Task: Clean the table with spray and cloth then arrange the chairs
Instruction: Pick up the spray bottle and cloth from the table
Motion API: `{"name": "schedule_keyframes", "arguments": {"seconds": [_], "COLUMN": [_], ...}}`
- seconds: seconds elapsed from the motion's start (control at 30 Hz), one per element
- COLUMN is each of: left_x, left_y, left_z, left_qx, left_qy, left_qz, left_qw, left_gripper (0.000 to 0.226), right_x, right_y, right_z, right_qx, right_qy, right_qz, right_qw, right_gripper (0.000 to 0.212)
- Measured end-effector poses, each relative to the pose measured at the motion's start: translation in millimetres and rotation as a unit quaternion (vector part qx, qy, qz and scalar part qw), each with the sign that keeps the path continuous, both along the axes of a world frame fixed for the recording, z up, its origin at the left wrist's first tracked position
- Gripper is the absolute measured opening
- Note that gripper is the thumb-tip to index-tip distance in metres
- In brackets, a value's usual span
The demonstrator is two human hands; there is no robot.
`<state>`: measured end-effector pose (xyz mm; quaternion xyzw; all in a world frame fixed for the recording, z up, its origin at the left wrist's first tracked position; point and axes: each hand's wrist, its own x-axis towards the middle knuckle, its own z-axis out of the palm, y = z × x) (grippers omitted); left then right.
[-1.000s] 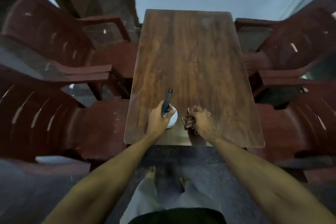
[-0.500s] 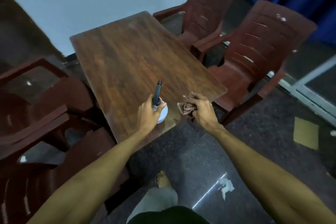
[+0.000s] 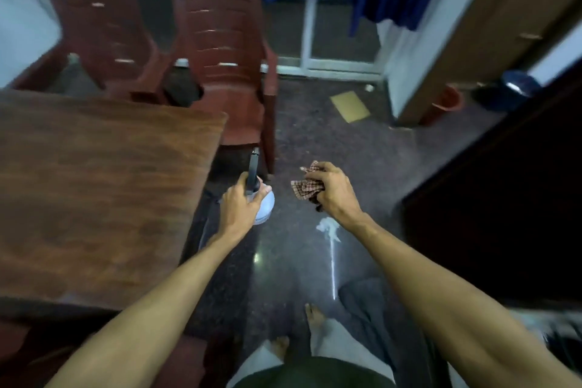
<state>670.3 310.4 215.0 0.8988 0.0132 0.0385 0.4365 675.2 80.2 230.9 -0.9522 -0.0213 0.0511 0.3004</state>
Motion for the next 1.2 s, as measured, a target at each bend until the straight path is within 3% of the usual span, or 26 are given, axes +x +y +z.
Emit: {"name": "schedule_keyframes", "arguments": {"seconds": [0.17, 0.3, 0.5, 0.9, 1.2], "left_x": [-39.7, -90.4, -189.3, -444.1, -572.2], "left_y": [-53.1, -101.8, -186.2, -283.4, -321.2], "left_z": [-4.6, -1.0, 3.0, -7.8, -44.7], "left_qx": [-0.007, 0.014, 0.006, 0.041, 0.058], "left_qy": [0.031, 0.039, 0.032, 0.066, 0.117], "left_qz": [-0.136, -0.249, -0.442, -0.659, -0.755], "left_qw": [0.990, 0.968, 0.896, 0.748, 0.643], "left_gripper": [0.022, 0.021, 0.020, 0.023, 0.025], "right_x": [-118.1, -216.9, -361.5, -670.9, -815.1], "right_y": [-36.9, -58.1, -96.0, -91.6, -74.0], "right_z": [-7.8, -6.2, -13.3, -35.7, -75.2], "right_qx": [0.007, 0.022, 0.001, 0.031, 0.022], "right_qy": [0.023, 0.008, 0.010, -0.014, 0.031], "right_qz": [-0.150, -0.263, -0.425, -0.647, -0.777], "right_qw": [0.988, 0.964, 0.905, 0.762, 0.628], "right_gripper": [0.057, 0.060, 0.060, 0.062, 0.059]}}
